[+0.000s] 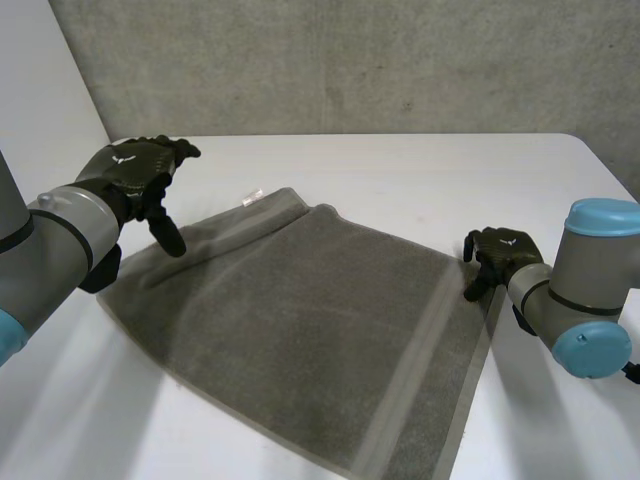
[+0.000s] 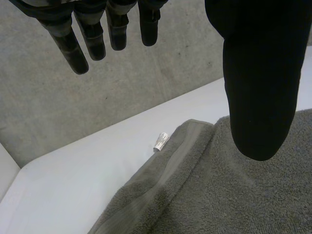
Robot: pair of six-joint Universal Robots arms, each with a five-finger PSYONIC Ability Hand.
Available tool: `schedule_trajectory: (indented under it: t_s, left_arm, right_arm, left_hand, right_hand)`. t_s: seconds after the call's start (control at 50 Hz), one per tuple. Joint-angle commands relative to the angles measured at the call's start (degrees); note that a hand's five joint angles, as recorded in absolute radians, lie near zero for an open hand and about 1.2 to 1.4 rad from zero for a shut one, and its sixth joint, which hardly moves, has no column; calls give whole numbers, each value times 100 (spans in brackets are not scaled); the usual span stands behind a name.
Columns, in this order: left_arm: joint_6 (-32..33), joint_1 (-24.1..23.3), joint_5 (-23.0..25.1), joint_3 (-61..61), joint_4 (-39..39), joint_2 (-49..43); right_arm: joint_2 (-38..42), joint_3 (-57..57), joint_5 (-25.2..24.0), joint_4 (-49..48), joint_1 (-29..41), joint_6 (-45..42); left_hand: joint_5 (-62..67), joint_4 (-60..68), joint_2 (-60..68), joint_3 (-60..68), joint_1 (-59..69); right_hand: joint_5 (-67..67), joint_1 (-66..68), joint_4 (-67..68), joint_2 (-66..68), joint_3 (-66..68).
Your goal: Fold the towel.
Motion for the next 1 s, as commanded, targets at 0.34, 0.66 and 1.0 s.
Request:
schedule_trajectory:
  t_s: [0.34,0.66,1.0]
  left_arm:
    - [23,-48,-2,83,44,-26]
    - [41,-205,278,2241,344,-1965]
    - [533,-557,2318,4873,-492,-4508]
  right_arm:
    - [-843,92,-233,77,-150,19]
    - [-2698,434,-1840,1201,-62,-796]
    - [-4792,1139,-2572,1264,324,-1748]
  left_hand:
    - [-25,99,97,103,110]
    - [-25,99,97,103,110]
    - [-42,83,80,86,93]
  right_hand:
    - [4439,4705,4169,4167,4160]
    - [4439,4705,4169,4167,4160]
    - [4439,4705,4169,4167,4160]
